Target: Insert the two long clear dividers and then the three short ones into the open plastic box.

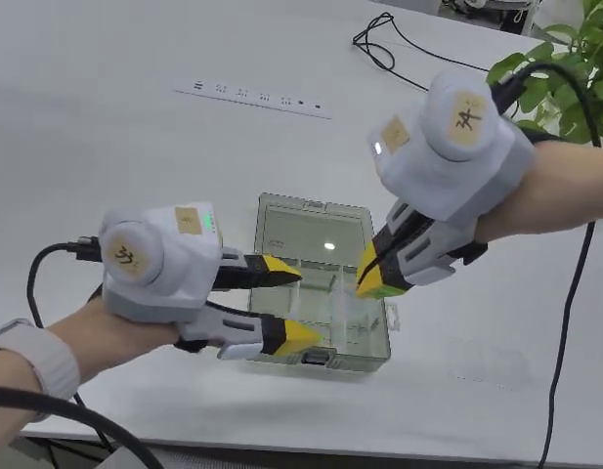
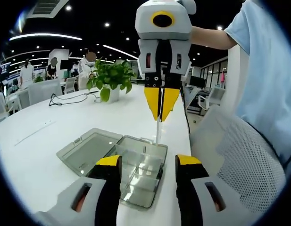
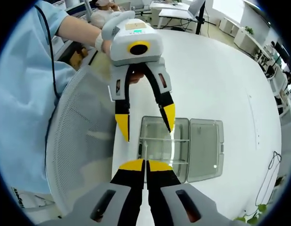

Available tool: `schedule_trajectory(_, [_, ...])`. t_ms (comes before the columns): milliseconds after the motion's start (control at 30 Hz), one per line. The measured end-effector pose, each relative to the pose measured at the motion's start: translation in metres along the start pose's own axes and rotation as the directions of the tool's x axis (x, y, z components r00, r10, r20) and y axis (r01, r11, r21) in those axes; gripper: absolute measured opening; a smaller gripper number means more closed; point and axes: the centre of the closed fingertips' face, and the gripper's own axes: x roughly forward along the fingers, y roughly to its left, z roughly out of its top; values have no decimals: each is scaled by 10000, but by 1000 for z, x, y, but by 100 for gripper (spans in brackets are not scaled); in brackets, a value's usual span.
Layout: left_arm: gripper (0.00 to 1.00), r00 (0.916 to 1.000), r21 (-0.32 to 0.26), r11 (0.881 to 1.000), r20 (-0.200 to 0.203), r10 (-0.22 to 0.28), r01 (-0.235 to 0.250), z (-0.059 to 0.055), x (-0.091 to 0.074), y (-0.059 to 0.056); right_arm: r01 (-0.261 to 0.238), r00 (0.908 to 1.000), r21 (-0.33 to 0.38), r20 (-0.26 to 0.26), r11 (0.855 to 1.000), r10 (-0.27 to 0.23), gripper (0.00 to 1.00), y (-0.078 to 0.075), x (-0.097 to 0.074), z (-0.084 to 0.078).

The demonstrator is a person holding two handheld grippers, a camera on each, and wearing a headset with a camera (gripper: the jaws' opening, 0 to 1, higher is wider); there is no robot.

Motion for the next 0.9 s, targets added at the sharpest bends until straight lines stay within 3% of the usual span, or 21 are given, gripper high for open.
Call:
schedule_trajectory(100, [58, 9991, -68, 9992, -153, 392, -393, -6, -5, 7, 63, 10000, 195, -45, 9998, -62, 2, -4, 1, 1])
schedule_trajectory(367, [79, 9932, -115, 9944, -517, 1041, -1049, -19, -15, 21, 164, 9999, 552, -62, 9983, -161, 2, -13, 7, 9])
schedule_trajectory(500, [99, 9852, -11, 9885, -823, 1507, -1513, -29, -21, 31, 148, 9999, 608, -44, 9980, -146, 2, -19, 13, 15])
schedule_trajectory(567, [100, 9791, 170, 9856, -1127, 1690, -1682, -35, -26, 36, 170, 9998, 643, -70, 9978, -166, 2, -23, 17, 17])
schedule_trajectory(900, [100, 9752, 76, 9819, -1154, 1888, -1892, -42, -40, 40, 278, 9996, 832, 35, 9961, -282, 2, -39, 31, 31])
